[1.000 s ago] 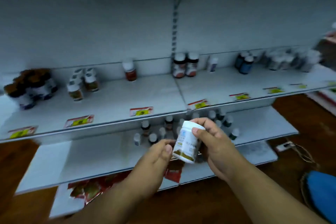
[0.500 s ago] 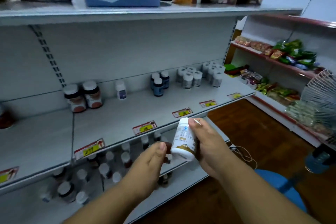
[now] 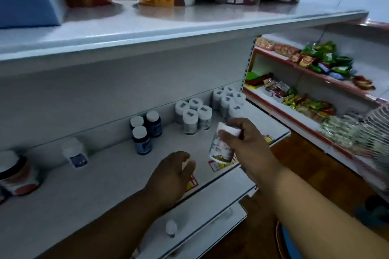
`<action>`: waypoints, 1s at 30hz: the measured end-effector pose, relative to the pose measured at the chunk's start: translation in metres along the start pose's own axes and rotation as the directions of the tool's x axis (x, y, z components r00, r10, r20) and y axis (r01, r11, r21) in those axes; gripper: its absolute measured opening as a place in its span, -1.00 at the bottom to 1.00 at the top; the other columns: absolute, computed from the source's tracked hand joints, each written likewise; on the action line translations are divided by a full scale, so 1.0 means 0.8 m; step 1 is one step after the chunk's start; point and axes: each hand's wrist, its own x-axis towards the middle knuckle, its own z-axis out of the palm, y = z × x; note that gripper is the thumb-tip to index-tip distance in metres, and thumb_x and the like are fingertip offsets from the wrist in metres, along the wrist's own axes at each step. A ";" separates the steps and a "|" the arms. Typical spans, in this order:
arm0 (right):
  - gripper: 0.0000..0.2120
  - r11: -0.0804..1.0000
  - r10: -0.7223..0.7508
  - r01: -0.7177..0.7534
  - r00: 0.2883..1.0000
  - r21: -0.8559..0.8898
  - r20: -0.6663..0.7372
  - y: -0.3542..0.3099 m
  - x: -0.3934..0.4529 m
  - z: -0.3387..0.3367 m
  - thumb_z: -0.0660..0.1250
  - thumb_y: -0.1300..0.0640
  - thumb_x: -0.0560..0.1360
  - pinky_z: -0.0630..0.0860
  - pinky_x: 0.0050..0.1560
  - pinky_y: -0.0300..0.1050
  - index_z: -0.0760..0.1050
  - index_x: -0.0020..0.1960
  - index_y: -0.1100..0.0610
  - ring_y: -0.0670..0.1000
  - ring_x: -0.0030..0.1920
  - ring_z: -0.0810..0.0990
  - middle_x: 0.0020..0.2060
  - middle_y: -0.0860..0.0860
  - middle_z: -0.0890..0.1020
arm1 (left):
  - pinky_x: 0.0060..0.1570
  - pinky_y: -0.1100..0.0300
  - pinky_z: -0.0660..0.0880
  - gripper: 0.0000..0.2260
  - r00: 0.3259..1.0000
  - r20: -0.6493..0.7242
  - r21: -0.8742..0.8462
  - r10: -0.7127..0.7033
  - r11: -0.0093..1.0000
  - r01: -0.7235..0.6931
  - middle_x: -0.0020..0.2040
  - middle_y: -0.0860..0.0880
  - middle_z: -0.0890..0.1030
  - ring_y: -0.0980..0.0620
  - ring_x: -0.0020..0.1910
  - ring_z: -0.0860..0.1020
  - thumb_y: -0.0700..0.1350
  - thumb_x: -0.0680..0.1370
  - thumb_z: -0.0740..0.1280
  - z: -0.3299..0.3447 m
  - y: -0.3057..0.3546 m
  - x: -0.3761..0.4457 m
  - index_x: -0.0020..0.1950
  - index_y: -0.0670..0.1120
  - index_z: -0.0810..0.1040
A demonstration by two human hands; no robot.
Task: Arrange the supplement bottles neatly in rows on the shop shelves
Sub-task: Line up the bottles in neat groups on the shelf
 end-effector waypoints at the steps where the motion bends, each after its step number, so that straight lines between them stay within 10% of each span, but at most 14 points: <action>1: -0.73 0.995 -0.034 0.034 0.999 -0.098 0.002 0.005 0.020 0.000 0.45 0.07 0.48 0.58 -0.04 -0.08 0.48 0.14 -0.04 0.00 0.00 0.62 0.03 -0.02 0.61 | 0.28 0.24 0.30 -0.57 0.999 0.019 0.065 -0.047 0.997 0.046 0.36 0.01 0.44 0.04 0.30 0.41 0.18 0.62 0.14 0.007 -0.004 0.020 0.41 0.01 0.38; 8: -0.61 0.755 -0.303 0.454 0.882 -0.474 0.362 0.063 0.153 0.025 0.51 0.09 0.37 0.43 -0.06 -0.14 0.44 0.12 0.04 -0.08 -0.01 0.44 0.06 -0.03 0.42 | 0.52 0.14 -0.03 -0.15 0.954 0.003 0.235 -0.300 0.927 0.291 0.61 -0.05 -0.02 -0.02 0.57 0.01 0.37 0.52 0.18 0.050 -0.026 0.125 0.60 -0.08 -0.07; 13: -0.62 0.597 -0.317 0.635 0.749 -0.491 0.582 0.091 0.190 0.026 0.49 -0.01 0.40 0.36 -0.08 -0.26 0.40 0.12 -0.01 -0.05 -0.03 0.45 0.12 -0.07 0.32 | 0.45 0.08 0.13 -0.22 0.965 -0.135 0.396 -0.226 0.880 0.262 0.48 -0.08 0.24 -0.11 0.45 0.21 0.36 0.48 0.13 0.066 -0.011 0.154 0.56 -0.07 0.13; 20: -0.58 0.525 -0.367 0.694 0.707 -0.493 0.605 0.100 0.198 0.020 0.40 -0.18 0.41 0.50 0.08 -0.06 0.38 0.18 -0.07 0.02 0.12 0.42 0.11 -0.06 0.38 | 0.53 0.01 -0.22 -0.29 0.953 -0.074 0.459 -0.293 0.839 0.293 0.61 -0.11 -0.07 -0.11 0.57 -0.15 0.24 0.60 0.08 0.077 0.004 0.156 0.61 -0.04 -0.14; 30: -0.55 0.559 -0.441 0.642 0.766 -0.524 0.467 0.099 0.089 0.002 0.27 -0.11 0.49 0.51 0.15 0.10 0.43 0.29 0.10 0.11 0.22 0.45 0.21 0.04 0.41 | 0.47 0.19 -0.20 -0.25 0.957 -0.092 0.238 -0.275 0.927 0.289 0.61 -0.05 -0.10 -0.03 0.58 -0.08 0.23 0.60 0.16 0.065 -0.003 0.061 0.60 -0.09 -0.13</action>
